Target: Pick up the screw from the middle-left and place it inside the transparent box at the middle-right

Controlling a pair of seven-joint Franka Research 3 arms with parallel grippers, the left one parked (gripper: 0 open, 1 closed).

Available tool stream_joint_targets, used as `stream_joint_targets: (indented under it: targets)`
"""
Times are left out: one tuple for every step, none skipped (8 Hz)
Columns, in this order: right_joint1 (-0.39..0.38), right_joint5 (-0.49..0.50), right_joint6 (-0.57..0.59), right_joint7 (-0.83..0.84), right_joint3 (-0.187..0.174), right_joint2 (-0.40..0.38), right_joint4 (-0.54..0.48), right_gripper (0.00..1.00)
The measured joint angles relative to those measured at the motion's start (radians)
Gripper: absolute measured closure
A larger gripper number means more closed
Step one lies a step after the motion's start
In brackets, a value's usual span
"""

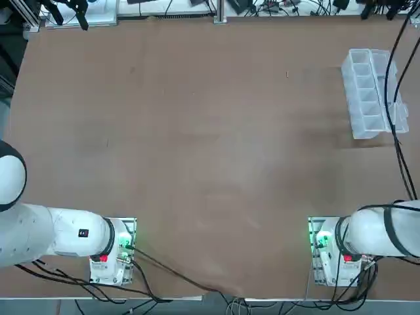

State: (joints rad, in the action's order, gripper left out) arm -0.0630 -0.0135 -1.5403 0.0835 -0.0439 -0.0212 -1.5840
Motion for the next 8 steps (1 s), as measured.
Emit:
stream_joint_targets:
  targets:
    - [-0.026, 0.001, -0.076, 0.001, 0.003, 0.047, -0.002, 0.00]
    - [-0.055, 0.011, -0.159, 0.008, 0.005, 0.118, -0.004, 0.00]
    - [-0.078, 0.040, -0.242, 0.018, 0.006, 0.197, -0.004, 0.00]
    - [-0.090, 0.065, -0.306, 0.020, 0.006, 0.269, -0.002, 0.00]
    - [-0.095, 0.075, -0.359, 0.020, 0.006, 0.327, 0.000, 0.00]
    - [-0.103, 0.077, -0.420, 0.020, 0.006, 0.378, 0.001, 0.00]
    - [-0.118, 0.077, -0.476, 0.035, 0.006, 0.434, 0.001, 0.00]
    - [-0.131, 0.076, -0.519, 0.072, 0.006, 0.487, 0.001, 0.00]
